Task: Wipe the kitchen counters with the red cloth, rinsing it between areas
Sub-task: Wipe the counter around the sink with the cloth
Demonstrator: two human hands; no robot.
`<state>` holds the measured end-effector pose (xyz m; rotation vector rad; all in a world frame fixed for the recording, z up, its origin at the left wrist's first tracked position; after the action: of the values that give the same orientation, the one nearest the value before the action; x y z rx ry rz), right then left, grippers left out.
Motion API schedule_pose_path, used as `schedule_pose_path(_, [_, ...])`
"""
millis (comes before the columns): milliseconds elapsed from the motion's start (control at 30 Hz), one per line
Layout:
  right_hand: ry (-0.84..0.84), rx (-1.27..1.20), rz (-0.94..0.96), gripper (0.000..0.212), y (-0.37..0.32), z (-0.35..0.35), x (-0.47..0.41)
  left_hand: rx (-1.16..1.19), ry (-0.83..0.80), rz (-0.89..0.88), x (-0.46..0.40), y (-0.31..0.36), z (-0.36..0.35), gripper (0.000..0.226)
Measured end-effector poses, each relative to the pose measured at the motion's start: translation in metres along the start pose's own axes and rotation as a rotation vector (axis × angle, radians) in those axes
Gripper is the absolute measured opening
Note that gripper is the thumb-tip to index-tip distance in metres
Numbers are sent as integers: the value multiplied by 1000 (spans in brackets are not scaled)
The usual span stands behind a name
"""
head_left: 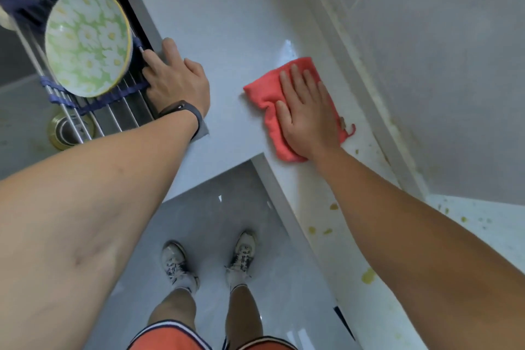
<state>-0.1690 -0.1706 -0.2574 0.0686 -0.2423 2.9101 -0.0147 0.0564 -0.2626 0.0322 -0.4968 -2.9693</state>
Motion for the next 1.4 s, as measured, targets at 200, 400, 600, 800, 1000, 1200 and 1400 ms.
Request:
schedule_pose_path(200, [42, 15, -162, 63, 51, 11, -22, 0, 3, -4, -1, 0, -2, 46])
schedule_pose_path(400, [153, -123, -201, 56, 48, 19, -45, 18, 3, -7, 2, 3, -1, 42])
schedule_pose_path(600, [411, -425, -461, 38, 61, 80, -77, 22, -28, -19, 4, 5, 2, 39])
schedule_pose_path(800, [704, 18, 9, 46, 18, 158, -122, 52, -32, -18, 6, 7, 5, 37])
schedule_pose_path(1000, [266, 141, 35, 50, 25, 78, -172, 48, -1, -25, 4, 7, 4, 38])
schedule_pose_path(1200, [300, -85, 5, 42, 32, 73, -188, 39, 13, -33, 3, 6, 3, 38])
schedule_pose_path(1400, [298, -280, 113, 24, 8, 93, -248, 57, 65, -39, 3, 7, 4, 40])
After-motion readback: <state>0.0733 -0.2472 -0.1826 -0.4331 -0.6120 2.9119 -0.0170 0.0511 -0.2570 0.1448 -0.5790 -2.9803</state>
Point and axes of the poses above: each hand's wrist, its own x-axis away from the middle knuckle, its own z-axis out of the back of the hand, y = z × x, the point moved 10 cm from there along -x, towards the middle knuckle, and after that the axes turned 4 degrees about x, right-handed, at the moved point
